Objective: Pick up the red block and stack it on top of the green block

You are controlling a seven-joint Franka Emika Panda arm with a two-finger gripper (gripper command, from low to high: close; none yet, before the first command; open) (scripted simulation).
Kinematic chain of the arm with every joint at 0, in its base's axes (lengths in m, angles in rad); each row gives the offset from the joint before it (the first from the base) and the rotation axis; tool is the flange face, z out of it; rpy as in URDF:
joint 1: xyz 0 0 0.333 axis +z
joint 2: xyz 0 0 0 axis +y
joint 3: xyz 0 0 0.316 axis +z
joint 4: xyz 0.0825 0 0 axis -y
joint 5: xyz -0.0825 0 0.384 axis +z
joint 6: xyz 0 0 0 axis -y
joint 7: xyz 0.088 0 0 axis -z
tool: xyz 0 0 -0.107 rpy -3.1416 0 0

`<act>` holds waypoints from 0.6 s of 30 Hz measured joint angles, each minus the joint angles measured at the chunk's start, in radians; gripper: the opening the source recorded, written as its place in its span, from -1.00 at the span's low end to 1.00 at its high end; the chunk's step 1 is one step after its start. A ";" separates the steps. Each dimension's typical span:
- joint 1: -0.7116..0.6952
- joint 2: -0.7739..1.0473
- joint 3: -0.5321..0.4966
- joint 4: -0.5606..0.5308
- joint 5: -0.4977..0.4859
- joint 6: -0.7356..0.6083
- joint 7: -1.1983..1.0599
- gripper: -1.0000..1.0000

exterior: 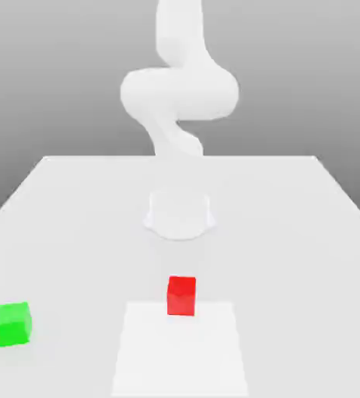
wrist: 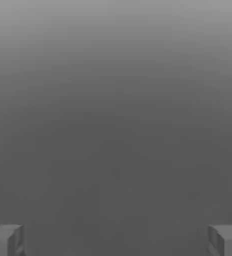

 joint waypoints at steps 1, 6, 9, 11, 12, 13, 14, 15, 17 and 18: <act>-0.002 0.028 0.008 -0.034 -0.003 0.024 0.006 0.00; -0.009 0.164 0.031 -0.197 -0.011 0.141 0.033 0.00; -0.014 0.247 0.036 -0.298 -0.011 0.212 0.046 0.00; -0.017 0.304 0.036 -0.368 -0.009 0.262 0.052 0.00; -0.018 0.335 0.036 -0.404 -0.007 0.288 0.055 0.00; -0.018 0.366 0.034 -0.442 -0.004 0.315 0.057 0.00; -0.019 0.400 0.032 -0.481 -0.001 0.343 0.058 0.00; -0.018 0.436 0.030 -0.521 0.004 0.373 0.059 0.00; -0.019 0.543 0.025 -0.587 0.014 0.458 0.059 0.00; -0.024 0.594 0.028 -0.601 0.015 0.498 0.062 0.00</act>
